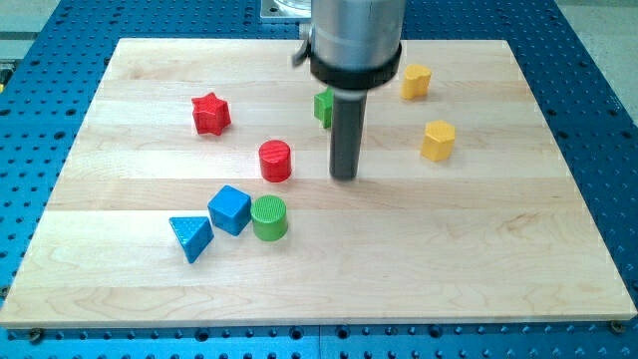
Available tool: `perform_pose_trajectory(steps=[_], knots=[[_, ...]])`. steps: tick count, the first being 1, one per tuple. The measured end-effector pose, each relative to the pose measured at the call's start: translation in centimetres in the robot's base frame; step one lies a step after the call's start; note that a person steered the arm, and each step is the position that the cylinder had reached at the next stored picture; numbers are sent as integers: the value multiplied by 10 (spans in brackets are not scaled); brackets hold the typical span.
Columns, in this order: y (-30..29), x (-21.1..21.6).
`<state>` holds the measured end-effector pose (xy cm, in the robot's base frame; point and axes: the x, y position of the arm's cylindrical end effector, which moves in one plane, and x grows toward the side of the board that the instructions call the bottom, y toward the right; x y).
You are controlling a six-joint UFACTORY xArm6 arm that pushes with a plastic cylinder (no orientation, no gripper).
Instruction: Move the green star into the red circle
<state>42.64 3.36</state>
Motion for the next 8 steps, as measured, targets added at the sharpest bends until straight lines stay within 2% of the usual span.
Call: perform_pose_trajectory(steps=[1, 2, 5, 7, 8], knots=[[33, -53], [31, -79], [9, -98], [-55, -86], [-40, -99]])
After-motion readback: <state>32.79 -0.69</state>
